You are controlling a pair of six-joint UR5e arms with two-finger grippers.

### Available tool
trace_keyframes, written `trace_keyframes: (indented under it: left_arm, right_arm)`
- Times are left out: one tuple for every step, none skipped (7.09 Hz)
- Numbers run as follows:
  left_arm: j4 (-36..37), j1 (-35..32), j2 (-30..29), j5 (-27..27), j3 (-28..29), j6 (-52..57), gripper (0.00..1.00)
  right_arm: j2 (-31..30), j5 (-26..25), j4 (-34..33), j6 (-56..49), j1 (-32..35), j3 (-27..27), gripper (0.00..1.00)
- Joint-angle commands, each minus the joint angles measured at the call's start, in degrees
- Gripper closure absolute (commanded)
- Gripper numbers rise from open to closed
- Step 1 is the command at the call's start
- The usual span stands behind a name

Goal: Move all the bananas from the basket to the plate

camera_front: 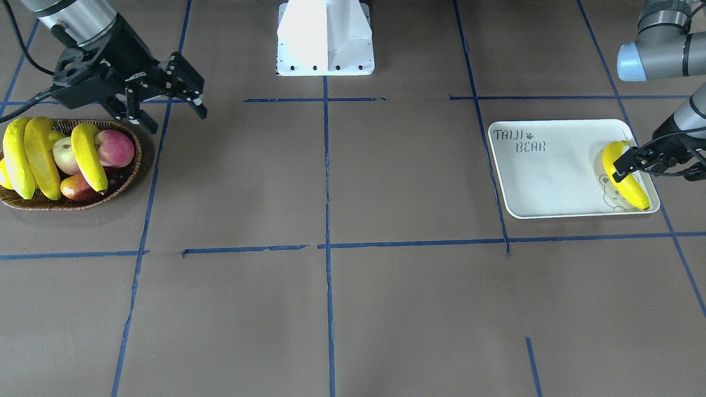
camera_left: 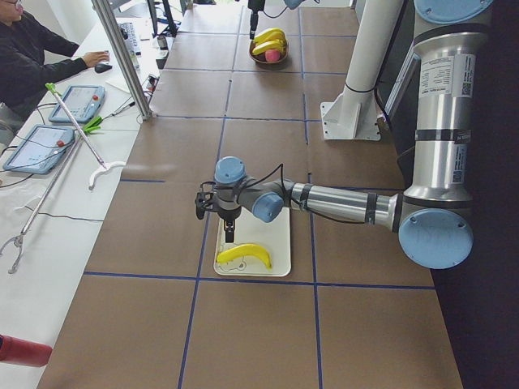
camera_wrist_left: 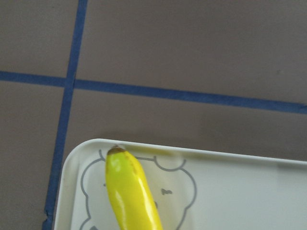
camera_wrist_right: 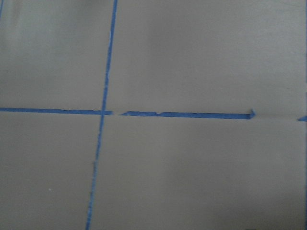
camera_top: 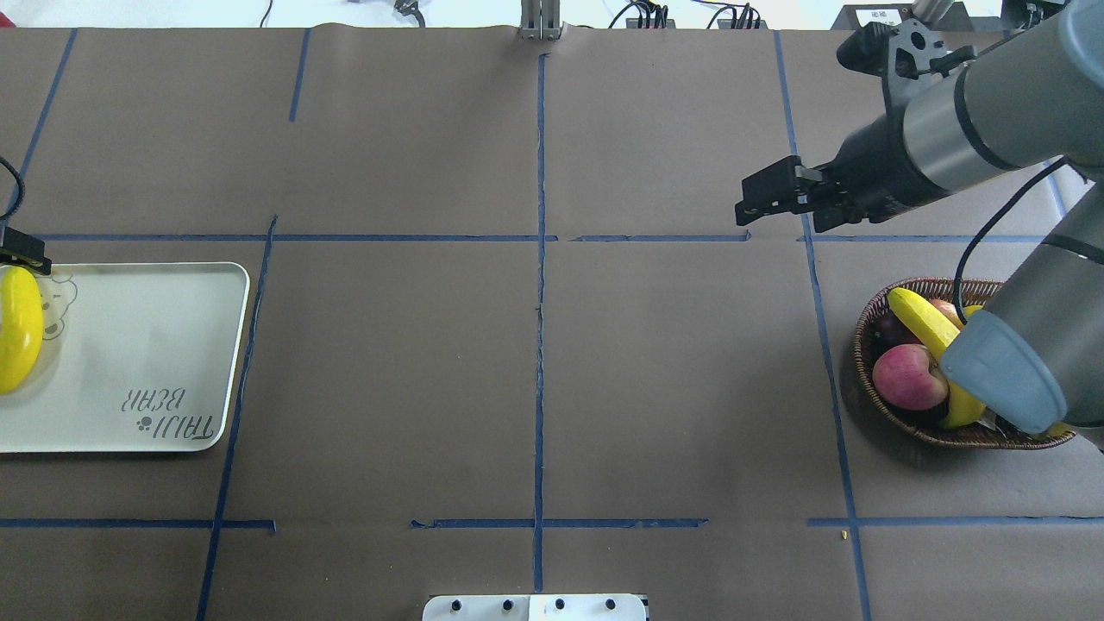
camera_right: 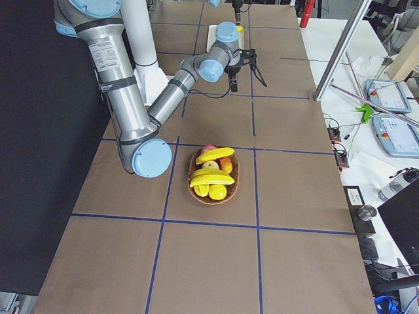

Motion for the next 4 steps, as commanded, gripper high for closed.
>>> trace_keyframes:
  left_arm:
    - [20.28,-0.67,-4.1,-1.11,-15.55,-0.04,0.0]
    - [23.87,-0.41,-6.05,-1.2,-17.09,-0.83,0.0]
    - [23.9,0.29,-6.5,-1.37,-17.37,-1.88,0.0]
    - [23.99,2.82,-8.68,-1.29,-17.28,-5.46,0.0]
  right_arm:
    - [-10.98,3.39,0.46,-9.73,5.33,1.22,0.0]
    - [-15.04,3.05,0.81,-13.76,5.26,1.49,0.0]
    - [-18.65,2.53,0.99,-20.77,5.18,1.23,0.0]
    - [-20.77,2.43,0.99,-25.8,5.18,1.14,0.0]
